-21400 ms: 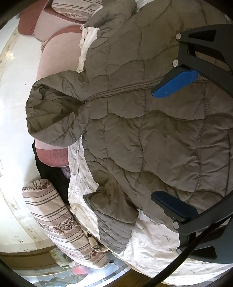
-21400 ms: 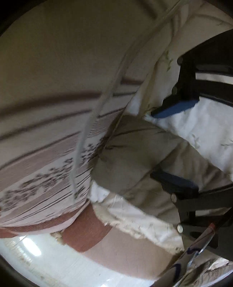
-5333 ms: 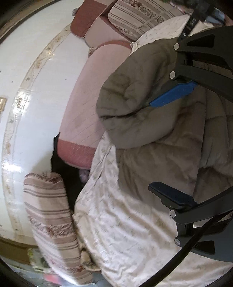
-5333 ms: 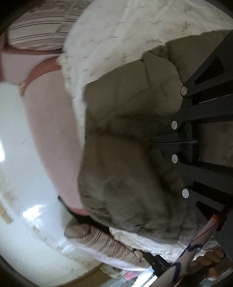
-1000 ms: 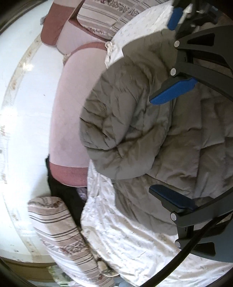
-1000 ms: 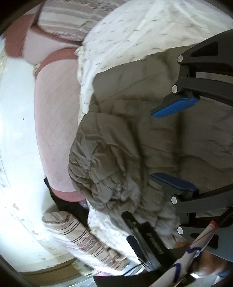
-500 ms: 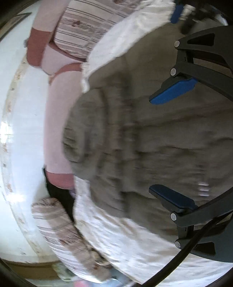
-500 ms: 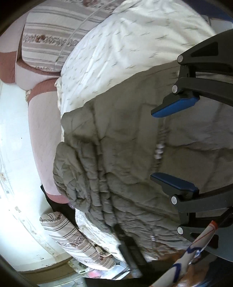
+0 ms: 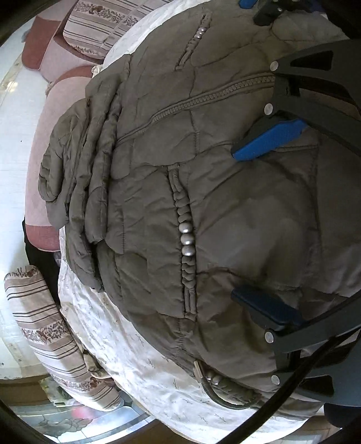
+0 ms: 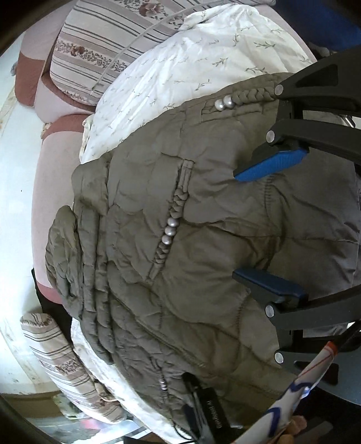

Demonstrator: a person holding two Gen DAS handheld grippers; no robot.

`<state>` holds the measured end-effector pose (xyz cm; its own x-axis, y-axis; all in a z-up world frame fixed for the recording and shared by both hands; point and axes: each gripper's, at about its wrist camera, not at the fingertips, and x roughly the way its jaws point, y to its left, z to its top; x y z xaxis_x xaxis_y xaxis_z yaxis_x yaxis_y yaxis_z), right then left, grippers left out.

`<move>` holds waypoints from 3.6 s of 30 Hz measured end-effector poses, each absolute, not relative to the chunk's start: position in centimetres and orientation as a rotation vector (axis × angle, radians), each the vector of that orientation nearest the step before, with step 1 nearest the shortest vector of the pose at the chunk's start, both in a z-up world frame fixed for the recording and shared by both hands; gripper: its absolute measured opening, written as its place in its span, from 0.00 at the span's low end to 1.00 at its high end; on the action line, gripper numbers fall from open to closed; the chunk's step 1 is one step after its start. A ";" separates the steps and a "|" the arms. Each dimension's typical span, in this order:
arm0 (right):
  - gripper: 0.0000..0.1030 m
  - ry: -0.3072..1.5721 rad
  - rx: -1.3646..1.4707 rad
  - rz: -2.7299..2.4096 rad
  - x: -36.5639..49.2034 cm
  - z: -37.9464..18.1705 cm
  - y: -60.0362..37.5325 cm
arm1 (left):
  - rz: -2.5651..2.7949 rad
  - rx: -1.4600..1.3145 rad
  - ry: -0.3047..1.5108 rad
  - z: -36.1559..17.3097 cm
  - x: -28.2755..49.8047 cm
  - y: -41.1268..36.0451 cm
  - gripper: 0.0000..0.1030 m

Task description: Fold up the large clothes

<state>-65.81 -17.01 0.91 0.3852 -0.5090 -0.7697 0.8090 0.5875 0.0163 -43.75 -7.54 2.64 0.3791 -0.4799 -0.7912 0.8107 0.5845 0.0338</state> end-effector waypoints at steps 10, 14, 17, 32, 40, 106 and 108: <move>0.69 0.782 0.444 -0.874 -66.3 0.6 -16.7 | -0.885 0.466 0.805 2.8 -44.3 -6.7 0.89; 0.69 0.763 0.450 -0.874 -66.8 0.9 -16.3 | -0.899 0.472 0.789 2.9 -44.6 -6.0 0.89; 0.69 0.745 0.461 -0.875 -67.3 1.2 -16.1 | -0.904 0.475 0.782 3.0 -44.7 -5.6 0.89; 0.69 0.556 0.578 -0.919 -73.4 3.2 -16.3 | -0.900 0.409 0.752 5.2 -43.8 -2.1 0.89; 0.69 0.426 0.727 -0.974 -77.9 3.0 -19.1 | -0.776 0.208 0.769 6.5 -38.1 4.1 0.89; 0.39 0.352 0.992 -0.725 -76.9 -3.1 -17.2 | -0.745 0.296 0.752 0.9 -39.2 3.3 0.76; 0.39 0.341 0.996 -0.721 -76.9 -3.1 -17.2 | -0.737 0.307 0.741 0.9 -39.3 3.3 0.78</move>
